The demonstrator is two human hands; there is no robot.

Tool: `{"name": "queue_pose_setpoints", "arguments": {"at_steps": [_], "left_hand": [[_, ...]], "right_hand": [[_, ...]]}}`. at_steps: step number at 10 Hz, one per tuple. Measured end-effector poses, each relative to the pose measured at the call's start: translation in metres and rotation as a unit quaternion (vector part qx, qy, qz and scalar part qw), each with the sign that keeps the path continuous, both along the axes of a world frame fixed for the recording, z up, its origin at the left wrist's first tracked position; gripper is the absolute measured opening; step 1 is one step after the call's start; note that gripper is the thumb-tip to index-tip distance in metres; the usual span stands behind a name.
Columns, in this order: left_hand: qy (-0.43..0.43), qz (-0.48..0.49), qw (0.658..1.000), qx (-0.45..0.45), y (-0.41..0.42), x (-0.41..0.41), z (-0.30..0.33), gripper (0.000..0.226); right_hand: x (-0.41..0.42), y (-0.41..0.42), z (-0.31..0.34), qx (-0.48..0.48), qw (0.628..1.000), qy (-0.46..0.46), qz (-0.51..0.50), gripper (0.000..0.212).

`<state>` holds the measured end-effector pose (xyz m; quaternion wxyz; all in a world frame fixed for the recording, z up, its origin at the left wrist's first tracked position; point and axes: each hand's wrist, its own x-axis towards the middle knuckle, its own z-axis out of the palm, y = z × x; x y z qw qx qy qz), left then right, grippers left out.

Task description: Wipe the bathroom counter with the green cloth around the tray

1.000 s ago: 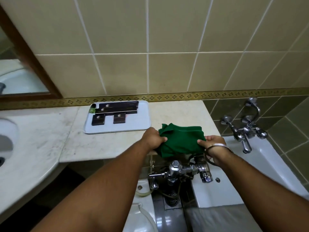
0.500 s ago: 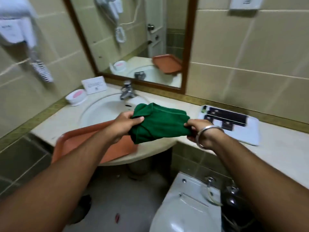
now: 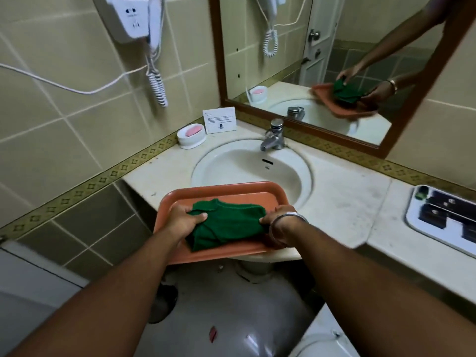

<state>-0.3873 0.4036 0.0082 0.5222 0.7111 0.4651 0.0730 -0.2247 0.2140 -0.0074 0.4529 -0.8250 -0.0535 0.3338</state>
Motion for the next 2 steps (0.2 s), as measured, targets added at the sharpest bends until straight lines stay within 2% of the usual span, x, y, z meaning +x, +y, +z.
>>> {"name": "queue_pose_setpoints", "arguments": {"at_steps": [1,2], "left_hand": [[0.084,-0.015,0.990,0.111,0.003,0.002,-0.001,0.051],[0.130,-0.107,0.939,0.299,-0.017,0.005,0.016,0.067]], "right_hand": [[0.006,0.005,0.006,-0.046,0.995,-0.085,0.035,0.009],[0.001,-0.010,0.026,-0.107,0.971,-0.206,0.061,0.037]]}}
